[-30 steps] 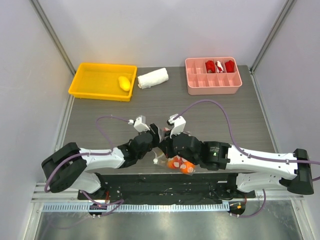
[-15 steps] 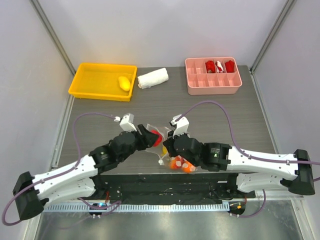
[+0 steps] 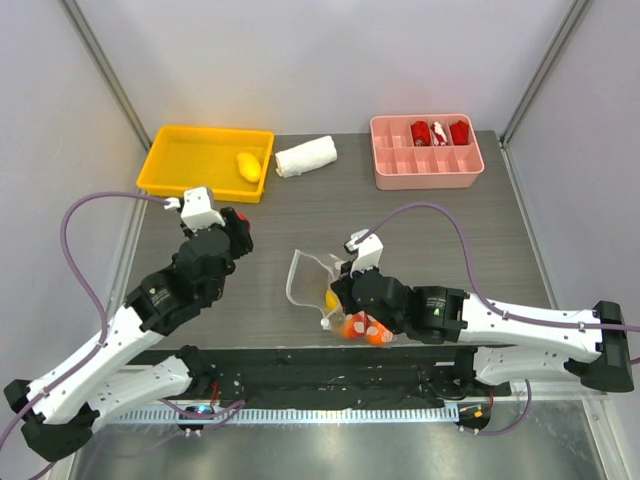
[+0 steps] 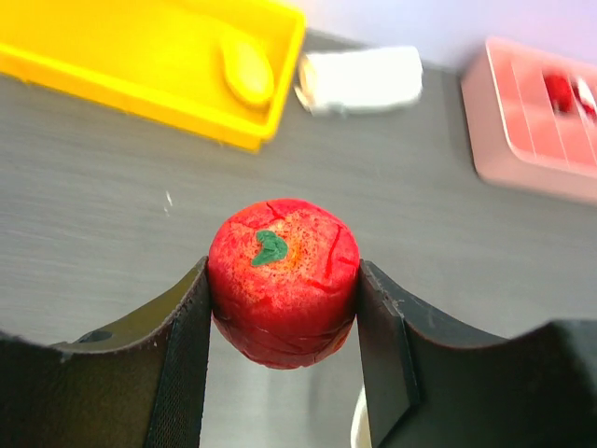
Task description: Open the zip-top bag and remove the fake food
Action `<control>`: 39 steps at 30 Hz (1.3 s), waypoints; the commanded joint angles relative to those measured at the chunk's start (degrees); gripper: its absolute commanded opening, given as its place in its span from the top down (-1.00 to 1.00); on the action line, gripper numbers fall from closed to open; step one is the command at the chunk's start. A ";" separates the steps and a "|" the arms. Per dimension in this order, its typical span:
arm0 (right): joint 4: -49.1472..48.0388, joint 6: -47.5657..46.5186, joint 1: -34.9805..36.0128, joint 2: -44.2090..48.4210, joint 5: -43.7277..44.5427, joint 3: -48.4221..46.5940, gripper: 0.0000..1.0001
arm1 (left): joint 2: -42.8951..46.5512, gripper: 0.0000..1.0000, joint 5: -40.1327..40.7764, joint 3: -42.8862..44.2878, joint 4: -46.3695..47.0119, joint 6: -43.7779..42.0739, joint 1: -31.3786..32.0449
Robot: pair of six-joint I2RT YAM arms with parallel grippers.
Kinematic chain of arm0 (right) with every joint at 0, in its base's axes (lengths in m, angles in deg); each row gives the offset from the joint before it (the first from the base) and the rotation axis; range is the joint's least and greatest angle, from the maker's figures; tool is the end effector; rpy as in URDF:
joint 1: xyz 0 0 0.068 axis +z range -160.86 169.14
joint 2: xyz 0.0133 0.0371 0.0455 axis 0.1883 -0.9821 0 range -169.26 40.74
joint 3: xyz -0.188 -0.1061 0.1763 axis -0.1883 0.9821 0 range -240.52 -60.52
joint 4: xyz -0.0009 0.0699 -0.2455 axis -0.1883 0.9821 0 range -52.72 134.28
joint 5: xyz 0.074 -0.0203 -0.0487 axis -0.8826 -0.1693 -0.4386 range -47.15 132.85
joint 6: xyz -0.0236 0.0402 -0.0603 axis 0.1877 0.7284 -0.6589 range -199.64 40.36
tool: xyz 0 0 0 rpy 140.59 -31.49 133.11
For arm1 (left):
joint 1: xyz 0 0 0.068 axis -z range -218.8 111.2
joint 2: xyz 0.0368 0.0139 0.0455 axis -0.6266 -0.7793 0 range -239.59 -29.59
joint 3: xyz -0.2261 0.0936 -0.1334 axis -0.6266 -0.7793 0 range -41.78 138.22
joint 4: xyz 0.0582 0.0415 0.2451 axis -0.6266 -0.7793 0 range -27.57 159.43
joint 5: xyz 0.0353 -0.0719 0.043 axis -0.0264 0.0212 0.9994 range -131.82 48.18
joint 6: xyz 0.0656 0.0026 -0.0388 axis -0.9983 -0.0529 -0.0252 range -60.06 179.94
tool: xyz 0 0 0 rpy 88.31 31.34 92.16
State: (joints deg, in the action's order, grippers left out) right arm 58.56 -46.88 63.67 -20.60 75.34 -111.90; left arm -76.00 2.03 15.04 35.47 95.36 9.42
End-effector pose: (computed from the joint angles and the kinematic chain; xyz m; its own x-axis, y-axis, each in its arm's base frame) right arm 0.0989 0.2274 0.3018 -0.4900 -0.0592 -0.8697 -0.5057 0.8320 0.2283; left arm 0.1454 -0.0954 0.3631 -0.2835 -0.3101 -0.9074 -0.0609 0.9502 -0.3057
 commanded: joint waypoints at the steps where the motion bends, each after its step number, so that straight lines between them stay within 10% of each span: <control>1: -0.89 -0.67 0.27 1.75 1.35 -0.74 0.97 | -2.01 1.00 12.57 -8.08 29.05 -17.61 -2.25; 3: -0.80 -0.67 0.27 2.10 1.35 -0.92 0.97 | -7.07 1.00 8.46 -8.92 41.15 -17.94 -8.91; 15: 1.13 -1.38 0.10 4.21 1.79 -1.80 0.97 | -49.88 1.00 -13.34 21.64 39.85 -7.21 -37.21; 25: 1.31 -1.02 0.19 5.09 1.17 -1.27 0.97 | -85.58 1.00 -29.17 58.89 19.03 5.18 -45.85; 32: 1.49 -0.50 0.10 5.44 0.65 -1.01 0.98 | -93.15 1.00 -37.51 65.95 13.94 12.56 -49.88; 36: 1.66 -0.06 0.19 5.97 0.29 -1.10 0.97 | -93.69 -0.11 -40.86 66.76 10.76 13.72 -50.86; 39: 1.84 0.21 0.19 6.41 0.03 -0.92 0.97 | -88.96 -0.53 -40.43 63.69 10.58 10.82 -50.86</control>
State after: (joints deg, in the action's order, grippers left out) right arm 61.57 -47.71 63.67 -16.05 74.94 -111.90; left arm -170.21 -35.25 80.04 49.33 106.64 -40.91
